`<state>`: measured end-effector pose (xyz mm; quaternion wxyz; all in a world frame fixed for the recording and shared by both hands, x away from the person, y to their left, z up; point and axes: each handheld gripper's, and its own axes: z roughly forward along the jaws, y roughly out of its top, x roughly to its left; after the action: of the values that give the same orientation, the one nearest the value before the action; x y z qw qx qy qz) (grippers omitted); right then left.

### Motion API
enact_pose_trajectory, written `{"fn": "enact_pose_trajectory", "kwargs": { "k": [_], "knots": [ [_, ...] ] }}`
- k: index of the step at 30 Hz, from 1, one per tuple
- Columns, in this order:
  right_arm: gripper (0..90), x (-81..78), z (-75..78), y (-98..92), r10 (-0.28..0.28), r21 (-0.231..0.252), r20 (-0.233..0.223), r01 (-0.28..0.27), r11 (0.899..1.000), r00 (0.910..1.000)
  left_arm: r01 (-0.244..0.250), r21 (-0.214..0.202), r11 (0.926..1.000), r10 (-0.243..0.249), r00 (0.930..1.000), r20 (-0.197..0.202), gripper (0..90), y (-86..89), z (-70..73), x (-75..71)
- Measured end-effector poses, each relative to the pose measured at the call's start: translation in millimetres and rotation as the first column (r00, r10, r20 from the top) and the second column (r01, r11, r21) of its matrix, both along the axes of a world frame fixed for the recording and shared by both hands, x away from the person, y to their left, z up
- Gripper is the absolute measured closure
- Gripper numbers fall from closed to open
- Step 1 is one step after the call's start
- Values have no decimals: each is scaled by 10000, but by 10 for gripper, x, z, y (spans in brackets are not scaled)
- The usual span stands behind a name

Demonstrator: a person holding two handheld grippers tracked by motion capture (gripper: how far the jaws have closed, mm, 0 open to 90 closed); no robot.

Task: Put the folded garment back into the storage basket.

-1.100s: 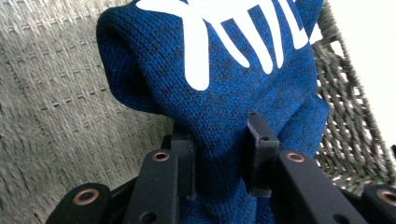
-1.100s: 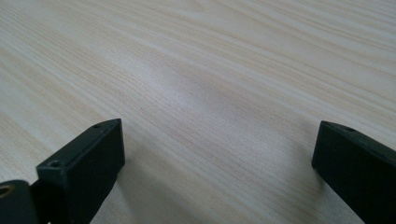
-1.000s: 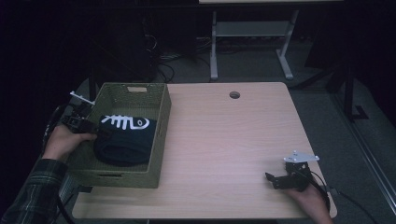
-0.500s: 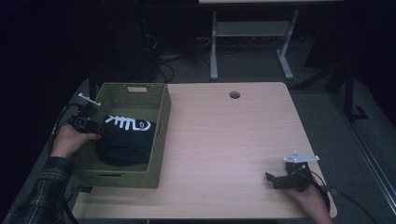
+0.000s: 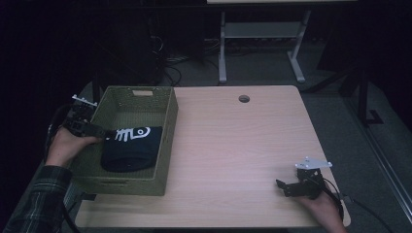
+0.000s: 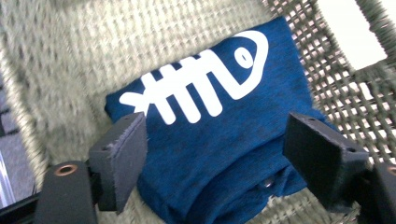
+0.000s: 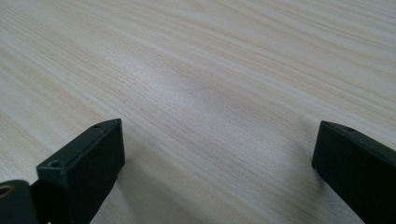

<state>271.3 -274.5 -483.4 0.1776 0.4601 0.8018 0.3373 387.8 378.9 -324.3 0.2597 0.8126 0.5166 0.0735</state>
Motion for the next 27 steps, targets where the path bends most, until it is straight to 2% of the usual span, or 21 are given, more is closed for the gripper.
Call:
{"fn": "enact_pose_trajectory", "kwargs": {
  "k": [6,10,11,16,18,23,27],
  "knots": [
    [19,0,0,-1,11,2,-1,-11,10000,10000,432,-73,9990,-426,9970,642,146,-213,72,-59],
    [19,0,1,-1,11,-2,-6,-11,10000,10000,614,-77,9981,-606,9946,846,132,-324,86,-79],
    [19,0,0,0,-3,4,-4,3,10000,10000,722,-15,9974,-717,9922,1024,132,-399,103,-99],
    [19,0,0,0,-2,3,-2,2,10000,10000,1036,-87,9946,-1016,9863,1303,132,-548,148,-118],
    [19,0,0,0,-6,4,-3,6,10000,10000,1245,-183,9921,-1205,9818,1471,133,-676,178,-124],
    [19,-1,1,1,-21,5,-18,21,10000,10000,1524,-202,9881,-1475,9767,1560,133,-848,184,-131],
    [19,-2,1,2,-18,17,-33,18,10000,10000,1635,-188,9864,-1584,9743,1603,133,-918,174,-132]
  ]
}}
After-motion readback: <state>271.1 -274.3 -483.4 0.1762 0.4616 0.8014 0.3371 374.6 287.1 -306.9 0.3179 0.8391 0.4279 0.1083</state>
